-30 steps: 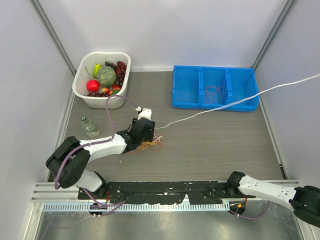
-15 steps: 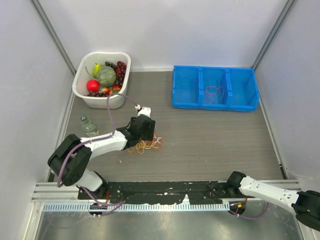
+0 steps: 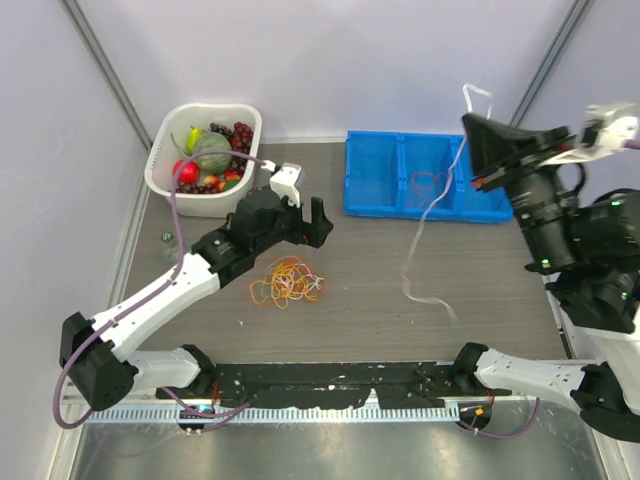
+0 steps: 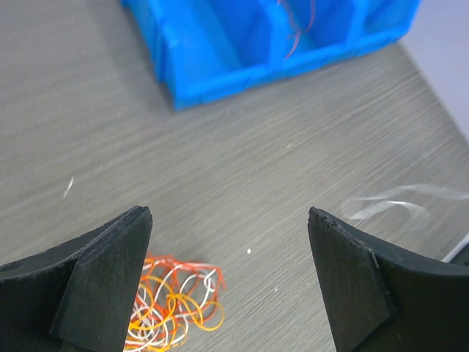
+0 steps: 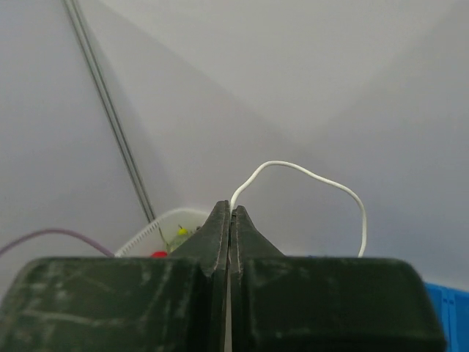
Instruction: Untangle the cables
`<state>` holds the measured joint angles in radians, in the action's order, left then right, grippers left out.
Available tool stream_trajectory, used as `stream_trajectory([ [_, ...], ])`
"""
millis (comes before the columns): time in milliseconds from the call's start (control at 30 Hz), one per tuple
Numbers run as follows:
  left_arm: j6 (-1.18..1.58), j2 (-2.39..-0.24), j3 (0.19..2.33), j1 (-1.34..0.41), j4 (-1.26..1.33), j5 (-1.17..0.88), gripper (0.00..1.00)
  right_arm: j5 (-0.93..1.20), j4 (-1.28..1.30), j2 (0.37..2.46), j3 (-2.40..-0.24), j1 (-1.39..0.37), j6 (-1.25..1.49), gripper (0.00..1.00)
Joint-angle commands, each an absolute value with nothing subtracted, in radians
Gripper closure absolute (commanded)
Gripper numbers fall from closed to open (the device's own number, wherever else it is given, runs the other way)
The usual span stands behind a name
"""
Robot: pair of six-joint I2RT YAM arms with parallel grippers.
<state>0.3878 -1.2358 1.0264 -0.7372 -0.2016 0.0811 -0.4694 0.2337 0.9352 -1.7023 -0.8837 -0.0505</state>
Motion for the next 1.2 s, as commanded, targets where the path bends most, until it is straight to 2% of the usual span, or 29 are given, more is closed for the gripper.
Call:
stream_trajectory([
  [0,0.31,-1.184,1.135,-0.732,-0.29,0.015,0.08,-0.557,0.248,0.874,-1.548,-0.887,-0.002,0.99],
  [200,0.246,-1.184,1.25,-0.732,-0.318,0.025,0.04,-0.63,0.386,0.784,-1.335,-0.887,0.156,0.99],
  [400,0.187,-1.224,1.338,-0.732,-0.319,0.02,0.02,-0.67,0.52,0.747,-1.318,-0.887,0.222,0.99],
  [567,0.141,-1.247,1.35,-0.732,-0.325,0.043,0.02,-0.69,0.509,0.752,-1.256,-0.887,0.265,0.99],
  [733,0.111,-1.21,1.315,-0.732,-0.334,0.069,0.02,-0.603,0.398,0.88,-1.102,-0.885,0.35,0.99],
  [933,0.048,-1.109,1.204,-0.732,-0.278,0.207,0.0,-0.497,0.328,1.075,-1.005,-0.847,0.507,0.99],
  [1067,0.026,-1.066,1.134,-0.733,-0.219,0.268,0.0,-0.274,0.339,1.172,-0.953,-0.776,0.587,0.99],
  [1167,0.026,-1.057,1.132,-0.733,-0.219,0.275,0.0,-0.2,0.386,1.242,-0.931,-0.717,0.583,0.99],
])
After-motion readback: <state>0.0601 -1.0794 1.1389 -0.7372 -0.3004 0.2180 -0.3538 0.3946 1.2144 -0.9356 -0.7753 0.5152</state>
